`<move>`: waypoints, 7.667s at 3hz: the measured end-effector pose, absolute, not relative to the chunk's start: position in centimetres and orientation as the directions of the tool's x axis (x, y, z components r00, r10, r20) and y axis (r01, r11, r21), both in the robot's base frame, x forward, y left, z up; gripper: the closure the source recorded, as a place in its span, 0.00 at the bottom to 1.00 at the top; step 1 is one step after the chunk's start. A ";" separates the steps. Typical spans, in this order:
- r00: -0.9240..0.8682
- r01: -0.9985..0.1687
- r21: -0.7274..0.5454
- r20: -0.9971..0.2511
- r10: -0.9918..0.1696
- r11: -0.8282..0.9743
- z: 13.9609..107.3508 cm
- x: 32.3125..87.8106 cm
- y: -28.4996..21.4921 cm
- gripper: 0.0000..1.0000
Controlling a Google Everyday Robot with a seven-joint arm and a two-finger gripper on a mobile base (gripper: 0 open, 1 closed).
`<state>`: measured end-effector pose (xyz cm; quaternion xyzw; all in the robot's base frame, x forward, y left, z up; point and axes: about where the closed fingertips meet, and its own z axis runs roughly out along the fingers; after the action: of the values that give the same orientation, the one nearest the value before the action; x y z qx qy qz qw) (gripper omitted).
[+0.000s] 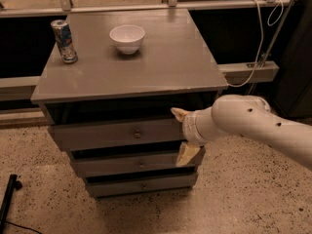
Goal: Open top drawer
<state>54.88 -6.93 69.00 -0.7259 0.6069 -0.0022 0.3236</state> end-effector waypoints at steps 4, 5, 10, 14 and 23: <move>0.287 -0.913 -0.398 -0.460 -0.840 -0.094 67.5 56.0 -5.5 0.00; 0.304 -0.912 -0.390 -0.445 -0.842 -0.123 66.4 57.3 -5.3 0.00; 0.257 -0.918 -0.380 -0.360 -0.897 -0.111 65.0 60.2 -6.9 0.73; 0.228 -0.917 -0.385 -0.287 -0.931 -0.106 64.1 61.0 -8.0 0.00; 0.234 -0.946 -0.289 -0.300 -0.925 -0.146 65.8 57.9 -8.5 0.00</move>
Offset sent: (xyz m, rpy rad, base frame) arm 0.0064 0.0119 -0.0008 0.0745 0.0488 0.0446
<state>57.88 -8.52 65.84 -0.7566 0.6183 0.0253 0.2115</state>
